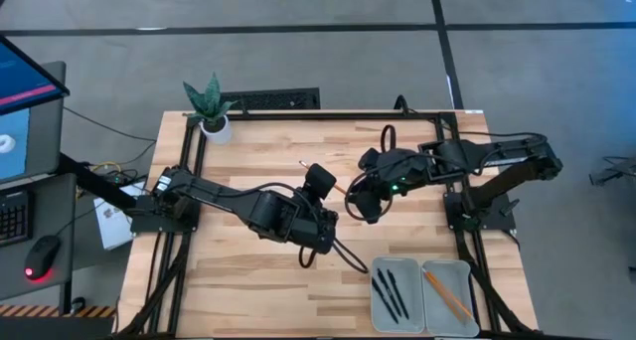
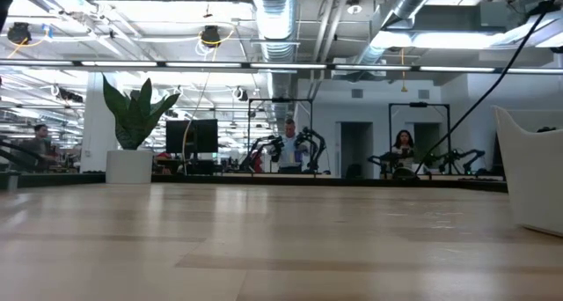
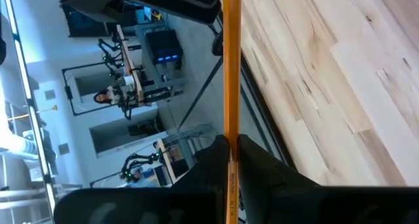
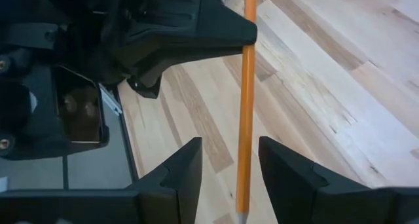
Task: Sort pens & pencils
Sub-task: Put the orange pencil into the bottom right gray bin
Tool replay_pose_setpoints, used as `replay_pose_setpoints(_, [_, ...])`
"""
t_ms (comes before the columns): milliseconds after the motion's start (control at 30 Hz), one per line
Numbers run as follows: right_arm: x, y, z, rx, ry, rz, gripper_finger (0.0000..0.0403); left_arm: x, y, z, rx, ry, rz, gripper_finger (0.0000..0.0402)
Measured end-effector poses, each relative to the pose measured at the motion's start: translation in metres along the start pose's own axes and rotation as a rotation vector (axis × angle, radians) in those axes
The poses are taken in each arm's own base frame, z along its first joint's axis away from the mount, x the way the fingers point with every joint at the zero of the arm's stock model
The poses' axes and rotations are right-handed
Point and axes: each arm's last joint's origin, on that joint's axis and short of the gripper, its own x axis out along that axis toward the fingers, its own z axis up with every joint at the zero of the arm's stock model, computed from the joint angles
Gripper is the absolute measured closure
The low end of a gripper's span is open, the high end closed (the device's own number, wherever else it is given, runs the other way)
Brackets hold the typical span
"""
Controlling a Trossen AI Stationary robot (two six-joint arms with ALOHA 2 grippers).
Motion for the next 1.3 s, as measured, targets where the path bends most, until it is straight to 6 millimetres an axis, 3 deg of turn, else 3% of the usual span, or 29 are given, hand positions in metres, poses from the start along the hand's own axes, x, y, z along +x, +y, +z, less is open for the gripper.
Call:
replay_pose_setpoints(900, [0.000,0.000,0.000,0.000,0.001,0.000,0.0234,0.003,0.008,0.006,0.016,-0.032,0.047,0.0395])
replay_pose_setpoints(1300, [0.000,0.000,0.000,0.001,0.002,-0.002,0.0297,0.003,0.010,0.009,0.026,-0.045,0.061,0.0395])
